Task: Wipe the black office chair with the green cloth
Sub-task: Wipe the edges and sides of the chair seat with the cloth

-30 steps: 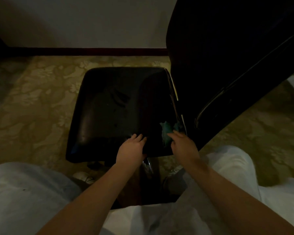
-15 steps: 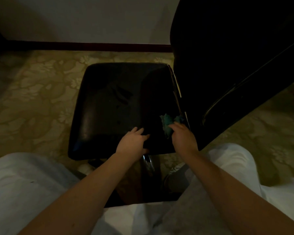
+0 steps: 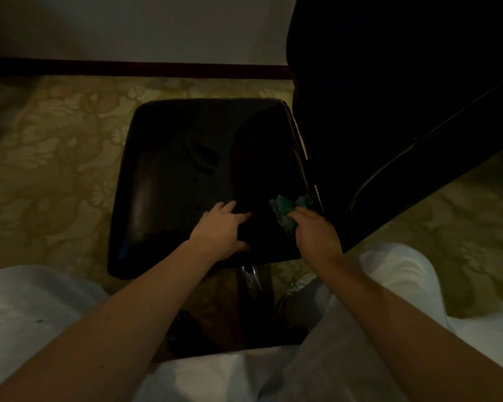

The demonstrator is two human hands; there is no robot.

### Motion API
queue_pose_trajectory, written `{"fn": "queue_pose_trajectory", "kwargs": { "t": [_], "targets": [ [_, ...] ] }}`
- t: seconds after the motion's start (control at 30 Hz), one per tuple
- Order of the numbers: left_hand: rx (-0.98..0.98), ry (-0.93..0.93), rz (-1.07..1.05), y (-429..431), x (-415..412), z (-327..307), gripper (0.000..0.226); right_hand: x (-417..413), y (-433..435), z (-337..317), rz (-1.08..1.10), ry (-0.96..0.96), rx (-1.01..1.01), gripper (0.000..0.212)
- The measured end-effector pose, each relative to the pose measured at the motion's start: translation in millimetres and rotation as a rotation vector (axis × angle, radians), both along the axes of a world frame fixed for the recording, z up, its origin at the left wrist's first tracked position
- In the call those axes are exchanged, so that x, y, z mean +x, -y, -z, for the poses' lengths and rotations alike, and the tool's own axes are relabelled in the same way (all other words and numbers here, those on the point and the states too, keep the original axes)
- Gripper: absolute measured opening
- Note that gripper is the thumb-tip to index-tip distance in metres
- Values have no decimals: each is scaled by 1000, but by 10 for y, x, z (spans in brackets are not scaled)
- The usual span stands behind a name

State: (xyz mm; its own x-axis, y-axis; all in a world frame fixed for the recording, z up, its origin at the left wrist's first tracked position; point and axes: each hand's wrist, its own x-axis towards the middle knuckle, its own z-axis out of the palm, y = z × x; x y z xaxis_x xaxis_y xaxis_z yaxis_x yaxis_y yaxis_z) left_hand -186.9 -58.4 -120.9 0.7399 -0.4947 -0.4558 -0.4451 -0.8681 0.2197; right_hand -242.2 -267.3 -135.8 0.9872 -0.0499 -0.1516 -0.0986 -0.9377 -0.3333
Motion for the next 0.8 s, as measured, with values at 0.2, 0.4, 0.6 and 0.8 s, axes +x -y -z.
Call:
{"fn": "queue_pose_trajectory", "kwargs": {
  "t": [0.2, 0.4, 0.6, 0.8],
  "targets": [
    [-4, 19, -3, 70, 53, -33, 81, 89, -36, -27, 92, 37, 152, 33],
    [-29, 121, -26, -7, 260, -53, 83, -118, -144, -141, 201, 112, 114, 37],
    [-4, -19, -70, -32, 365, 51, 99, 33, -323, -29, 144, -197, -144, 68],
    [6, -30, -75, -7, 349, 34, 99, 192, -2, -80, -36, -198, -27, 67]
  ]
}}
